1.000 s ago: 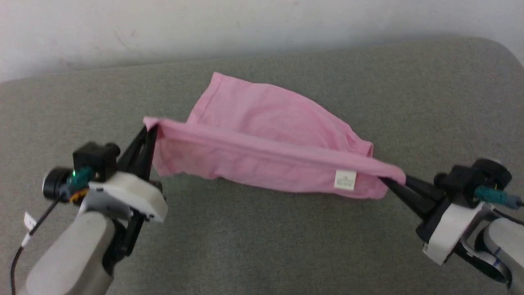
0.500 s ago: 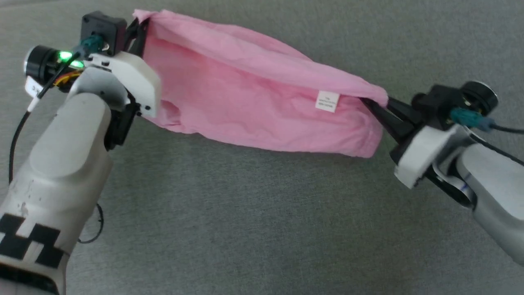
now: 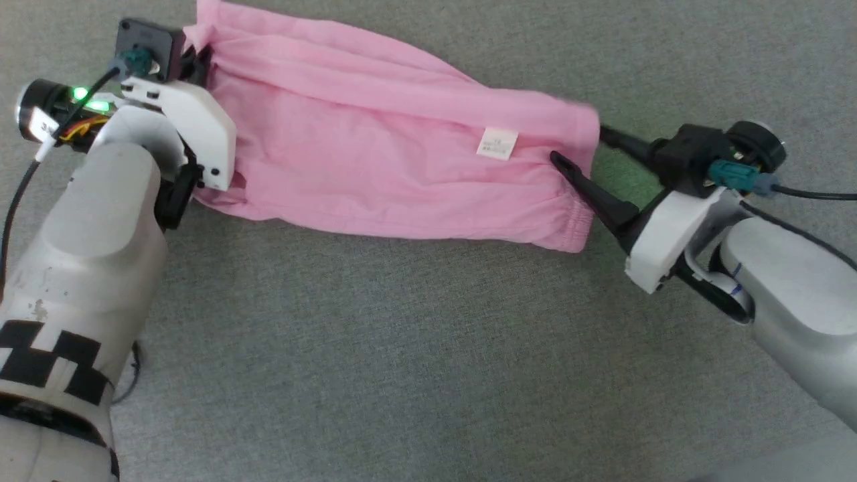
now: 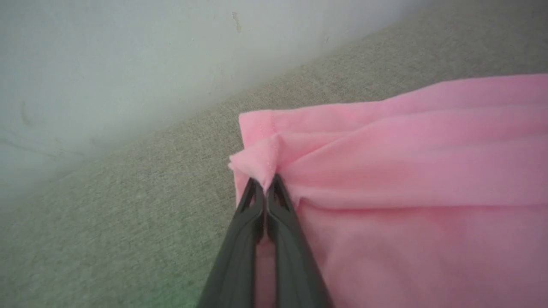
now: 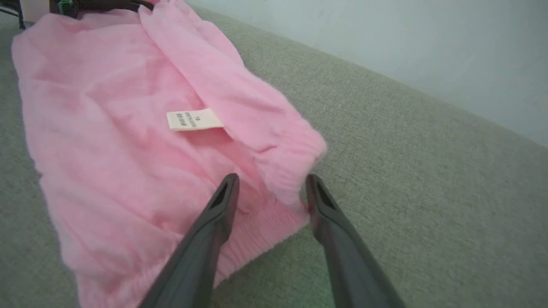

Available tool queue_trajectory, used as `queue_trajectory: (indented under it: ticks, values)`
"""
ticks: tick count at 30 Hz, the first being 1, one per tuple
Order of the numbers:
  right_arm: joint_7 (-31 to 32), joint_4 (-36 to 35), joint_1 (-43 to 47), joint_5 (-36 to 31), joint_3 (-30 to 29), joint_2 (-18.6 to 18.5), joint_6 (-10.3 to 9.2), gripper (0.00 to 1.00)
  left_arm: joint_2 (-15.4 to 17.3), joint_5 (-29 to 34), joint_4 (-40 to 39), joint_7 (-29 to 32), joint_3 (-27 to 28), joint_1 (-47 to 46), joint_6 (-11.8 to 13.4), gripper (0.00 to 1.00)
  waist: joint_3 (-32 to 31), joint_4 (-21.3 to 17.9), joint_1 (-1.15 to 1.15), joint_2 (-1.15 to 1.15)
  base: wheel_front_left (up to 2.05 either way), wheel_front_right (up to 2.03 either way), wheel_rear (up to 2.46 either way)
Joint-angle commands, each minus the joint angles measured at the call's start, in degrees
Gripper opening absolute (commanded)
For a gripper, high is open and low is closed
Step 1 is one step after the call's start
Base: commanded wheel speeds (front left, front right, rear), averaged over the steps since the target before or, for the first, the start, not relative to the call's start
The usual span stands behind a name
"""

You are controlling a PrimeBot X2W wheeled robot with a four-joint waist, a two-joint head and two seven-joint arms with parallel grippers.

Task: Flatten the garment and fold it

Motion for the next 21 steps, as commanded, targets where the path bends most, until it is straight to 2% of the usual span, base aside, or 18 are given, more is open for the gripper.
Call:
queue_trajectory:
  ticks: [1,6,12,16,21]
  values:
    - [-0.6,-0.3,0.3,-0.4,-0.7,-0.6,-0.13,1.0,-1.0,0.1,1.4,-0.7,-1.0,1.5,-0.9,1.0,-2.7,1.5,0.0,0.0,0.0,0.0,0.0]
    - [-1.1,-4.4,3.8,-3.2,-4.8,-3.3,-0.13,1.0,-1.1,0.3,2.3,-3.6,-1.5,0.1,-2.2,1.0,-7.8,3.2,0.0,0.0,0.0,0.0,0.0]
    - [-1.0,-11.3,10.9,-6.9,-11.8,-5.8,-0.13,1.0,0.6,0.7,2.5,-0.9,-3.4,-2.2,-4.3,1.0,-12.5,3.8,0.0,0.0,0.0,0.0,0.0]
    - [0.6,-14.8,15.2,-9.0,-15.3,-6.2,-0.13,1.0,1.3,-0.4,2.7,7.2,-5.7,-3.7,-5.6,1.0,-13.8,3.6,0.0,0.0,0.0,0.0,0.0]
    - [3.9,-17.9,19.0,-10.9,-17.4,-5.3,-0.13,1.0,1.8,-5.5,0.0,21.5,-11.0,-4.5,-5.9,1.0,-14.1,2.8,0.0,0.0,0.0,0.0,0.0]
